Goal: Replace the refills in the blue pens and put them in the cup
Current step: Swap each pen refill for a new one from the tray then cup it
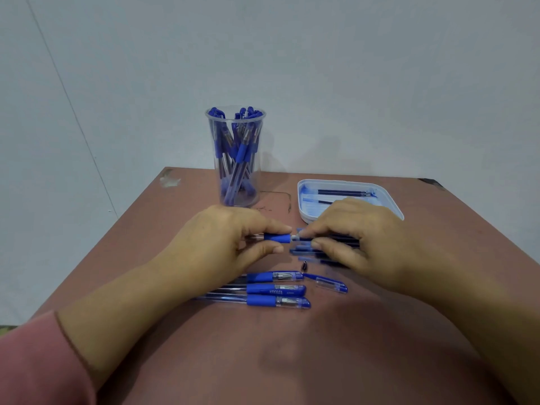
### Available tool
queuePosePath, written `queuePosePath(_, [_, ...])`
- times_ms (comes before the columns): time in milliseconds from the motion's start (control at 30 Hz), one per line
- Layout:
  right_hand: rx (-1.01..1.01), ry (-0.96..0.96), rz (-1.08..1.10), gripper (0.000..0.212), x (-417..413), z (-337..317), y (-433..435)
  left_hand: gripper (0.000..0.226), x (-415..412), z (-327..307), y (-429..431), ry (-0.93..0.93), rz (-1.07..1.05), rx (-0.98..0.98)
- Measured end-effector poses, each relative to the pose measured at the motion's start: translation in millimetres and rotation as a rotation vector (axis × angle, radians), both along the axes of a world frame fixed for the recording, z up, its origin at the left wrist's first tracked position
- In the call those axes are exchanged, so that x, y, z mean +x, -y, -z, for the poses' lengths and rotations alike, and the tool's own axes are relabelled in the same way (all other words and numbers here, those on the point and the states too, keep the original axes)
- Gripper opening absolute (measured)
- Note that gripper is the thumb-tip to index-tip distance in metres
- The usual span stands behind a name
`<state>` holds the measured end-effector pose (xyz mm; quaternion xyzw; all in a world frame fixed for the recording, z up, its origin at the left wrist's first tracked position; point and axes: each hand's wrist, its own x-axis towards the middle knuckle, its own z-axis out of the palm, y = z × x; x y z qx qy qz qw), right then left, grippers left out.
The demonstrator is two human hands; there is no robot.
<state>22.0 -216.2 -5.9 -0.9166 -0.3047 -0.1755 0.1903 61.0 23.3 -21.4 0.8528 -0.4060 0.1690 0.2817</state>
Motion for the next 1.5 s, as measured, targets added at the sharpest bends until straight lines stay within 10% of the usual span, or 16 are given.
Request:
queuePosePath(833, [0.26, -0.108, 0.018, 0.023, 0, 8, -4, 0.036, 3, 0, -2, 0.011, -0.031, -0.062])
queuePosePath(1267, [-0.122, -0.244, 0.003, 0.021, 11, 12, -5, 0.04, 11, 0, -8, -0.003, -0.093, -0.04])
queuePosePath(1500, [0.323, -0.122, 0.099, 0.022, 2, 3, -5, 0.034, 10, -1, -7, -0.033, -0.106, -0.039])
